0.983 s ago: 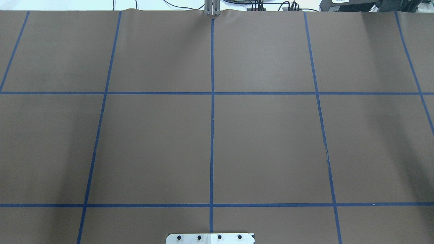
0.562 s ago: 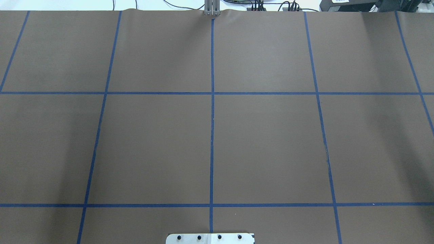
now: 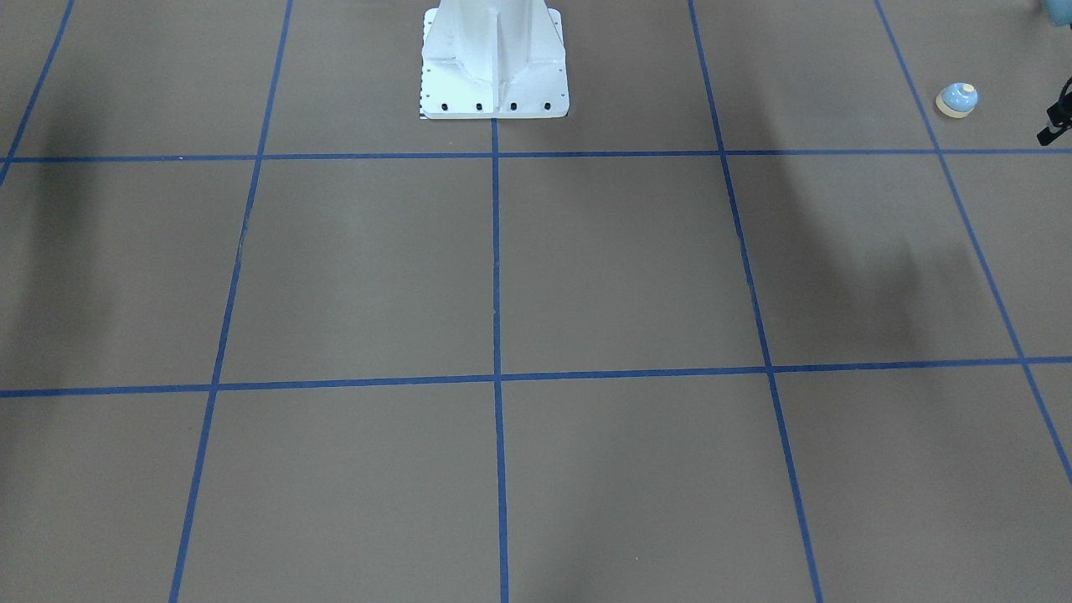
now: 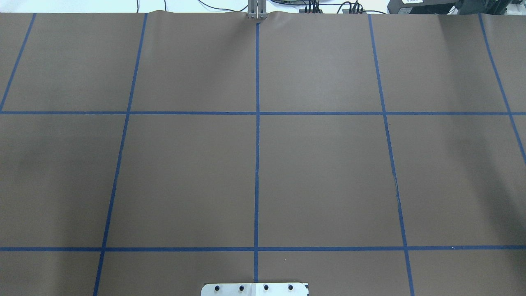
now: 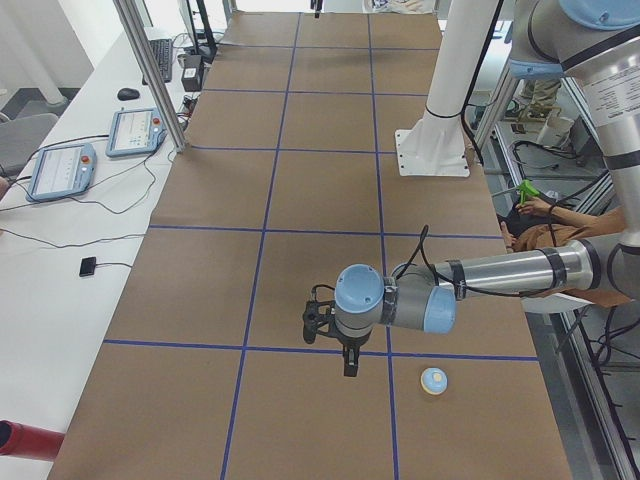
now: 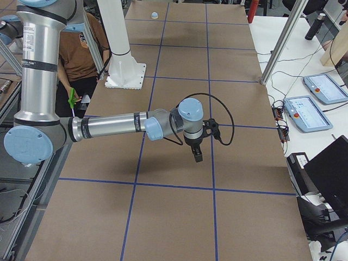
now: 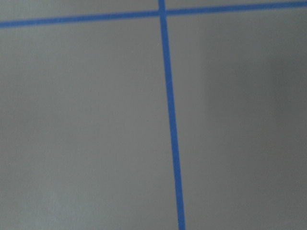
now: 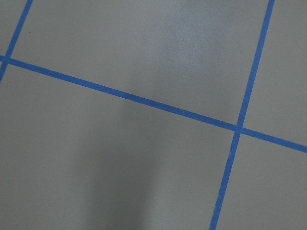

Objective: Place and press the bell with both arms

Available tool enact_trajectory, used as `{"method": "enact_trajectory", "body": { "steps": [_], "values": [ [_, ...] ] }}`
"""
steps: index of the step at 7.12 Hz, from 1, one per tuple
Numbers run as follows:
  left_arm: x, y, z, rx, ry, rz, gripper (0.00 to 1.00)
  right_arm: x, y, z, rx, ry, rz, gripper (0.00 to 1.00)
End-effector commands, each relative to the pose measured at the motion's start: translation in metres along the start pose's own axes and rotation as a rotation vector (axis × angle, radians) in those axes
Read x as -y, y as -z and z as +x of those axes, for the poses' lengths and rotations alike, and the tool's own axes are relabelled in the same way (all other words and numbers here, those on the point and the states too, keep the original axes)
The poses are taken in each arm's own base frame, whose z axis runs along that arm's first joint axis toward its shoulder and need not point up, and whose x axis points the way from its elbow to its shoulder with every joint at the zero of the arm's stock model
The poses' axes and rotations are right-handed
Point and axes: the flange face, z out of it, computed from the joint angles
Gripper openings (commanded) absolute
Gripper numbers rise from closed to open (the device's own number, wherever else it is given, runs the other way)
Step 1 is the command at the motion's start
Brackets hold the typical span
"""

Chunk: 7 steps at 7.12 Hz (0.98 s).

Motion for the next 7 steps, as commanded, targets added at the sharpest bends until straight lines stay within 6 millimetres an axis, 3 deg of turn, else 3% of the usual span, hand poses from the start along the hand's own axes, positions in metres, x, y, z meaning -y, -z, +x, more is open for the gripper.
{"method": "enact_trajectory", "body": {
  "steps": [1,2,4,7],
  "values": [
    [-0.031,-0.040,-0.006,0.009,-0.001,-0.124,1.00,-0.004,-0.015,0.004,0.094,-0.029,-0.035,1.00],
    [-0.036,-0.048,-0.010,0.010,-0.007,-0.139,1.00,-0.001,-0.016,0.002,0.113,-0.025,-0.036,1.00],
    [-0.092,-0.057,-0.029,0.024,-0.008,-0.117,1.00,0.002,-0.019,-0.006,0.119,-0.010,-0.041,1.00],
    [-0.092,-0.079,-0.003,0.033,-0.011,-0.178,1.00,0.006,-0.028,-0.019,0.124,0.043,-0.036,1.00]
  ]
}}
